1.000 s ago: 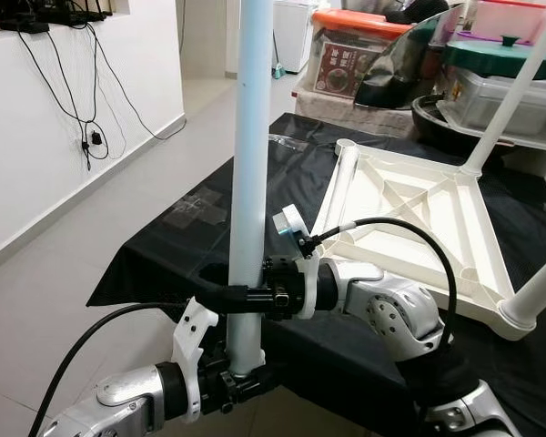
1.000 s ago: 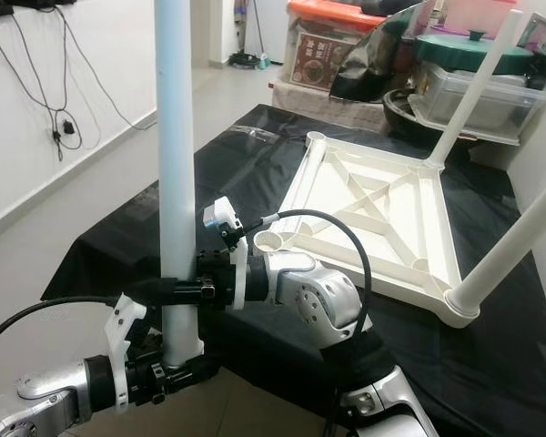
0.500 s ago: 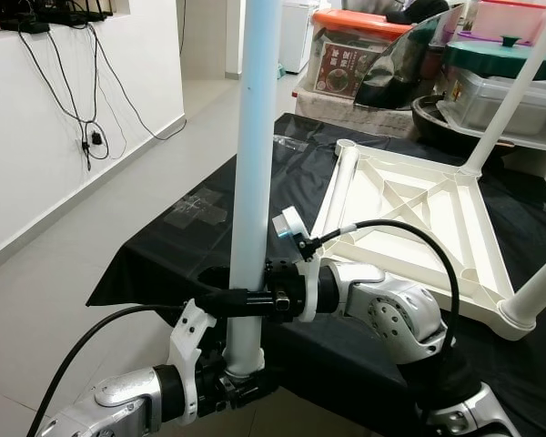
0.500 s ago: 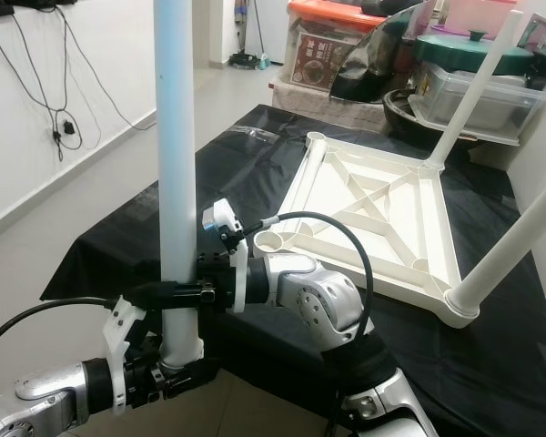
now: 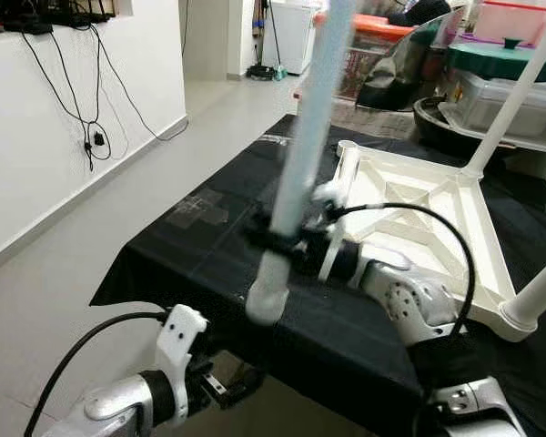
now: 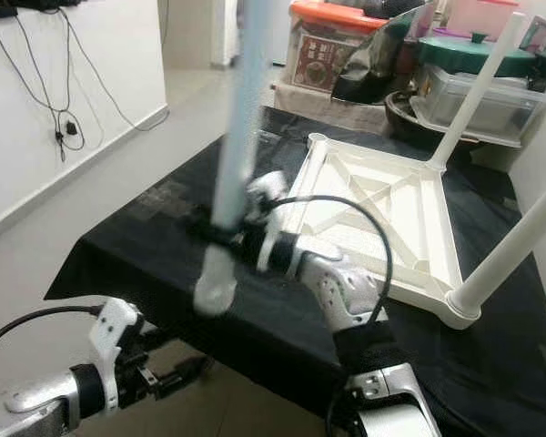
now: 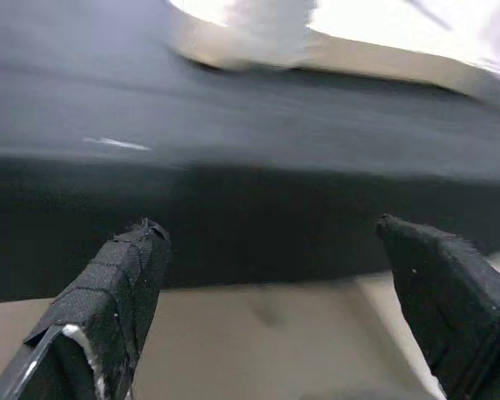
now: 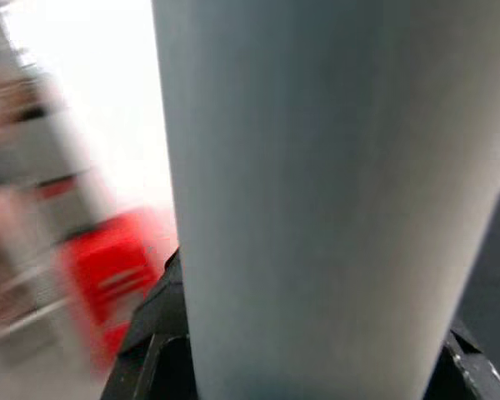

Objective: Building children table

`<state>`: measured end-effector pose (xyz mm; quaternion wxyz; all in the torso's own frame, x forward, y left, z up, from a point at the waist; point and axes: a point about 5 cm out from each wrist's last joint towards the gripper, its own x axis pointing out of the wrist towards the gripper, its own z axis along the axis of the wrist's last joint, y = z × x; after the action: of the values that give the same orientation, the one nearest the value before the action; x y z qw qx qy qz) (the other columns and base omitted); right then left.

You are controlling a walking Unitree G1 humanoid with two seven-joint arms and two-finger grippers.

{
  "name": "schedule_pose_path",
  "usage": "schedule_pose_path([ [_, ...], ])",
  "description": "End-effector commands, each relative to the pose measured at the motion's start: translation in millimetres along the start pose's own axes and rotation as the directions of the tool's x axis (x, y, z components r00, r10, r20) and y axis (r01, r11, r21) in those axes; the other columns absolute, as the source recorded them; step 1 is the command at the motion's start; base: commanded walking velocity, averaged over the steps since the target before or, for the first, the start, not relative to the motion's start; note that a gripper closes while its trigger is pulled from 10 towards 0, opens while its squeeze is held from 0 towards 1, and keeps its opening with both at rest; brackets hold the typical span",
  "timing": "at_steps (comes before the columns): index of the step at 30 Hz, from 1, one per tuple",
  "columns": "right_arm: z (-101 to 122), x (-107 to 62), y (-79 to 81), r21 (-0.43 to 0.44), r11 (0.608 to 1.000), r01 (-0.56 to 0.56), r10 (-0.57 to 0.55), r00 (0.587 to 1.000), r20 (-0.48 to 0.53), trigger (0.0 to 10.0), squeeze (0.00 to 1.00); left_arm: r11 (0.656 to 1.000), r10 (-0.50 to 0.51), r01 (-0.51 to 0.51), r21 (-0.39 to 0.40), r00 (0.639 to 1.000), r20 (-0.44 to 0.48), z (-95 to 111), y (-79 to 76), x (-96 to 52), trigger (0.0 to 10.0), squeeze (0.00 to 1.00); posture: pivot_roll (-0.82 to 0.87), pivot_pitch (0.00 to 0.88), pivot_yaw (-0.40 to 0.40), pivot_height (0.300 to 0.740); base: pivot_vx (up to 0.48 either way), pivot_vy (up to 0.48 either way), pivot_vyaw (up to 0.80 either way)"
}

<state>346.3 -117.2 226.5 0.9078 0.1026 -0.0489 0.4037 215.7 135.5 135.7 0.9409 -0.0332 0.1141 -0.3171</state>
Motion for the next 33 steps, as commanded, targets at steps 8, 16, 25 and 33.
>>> schedule_pose_path([
  [8,15,-30.4,-15.8,-0.092,0.861,0.501,-0.472,0.852,0.226,0.6,0.00,0.905,0.396,-0.418,0.077,0.895,0.205,25,18.5,-2.9,10.0,0.00,0.22,0.000,-0.086,0.740,0.000,0.000,0.00],
  [16,-9,-29.0,12.3,-0.124,0.859,0.496,-0.463,0.857,0.225,10.0,0.00,0.840,0.498,-0.539,0.064,0.813,0.303,43,18.0,-1.7,10.0,0.00,0.22,0.000,-0.090,0.740,0.000,0.000,0.00],
  [25,-12,-24.8,13.2,-0.127,0.844,0.521,-0.485,0.843,0.231,10.0,0.00,0.819,0.501,-0.565,0.104,0.791,0.351,49,16.5,4.9,10.0,0.00,0.22,0.000,-0.097,0.740,0.177,0.000,0.00],
  [33,-11,-23.0,12.8,-0.128,0.844,0.521,-0.483,0.842,0.241,10.0,0.00,0.822,0.494,-0.559,0.108,0.794,0.354,49,13.3,7.1,10.0,0.00,0.22,0.000,-0.100,0.740,0.289,0.000,0.00],
])
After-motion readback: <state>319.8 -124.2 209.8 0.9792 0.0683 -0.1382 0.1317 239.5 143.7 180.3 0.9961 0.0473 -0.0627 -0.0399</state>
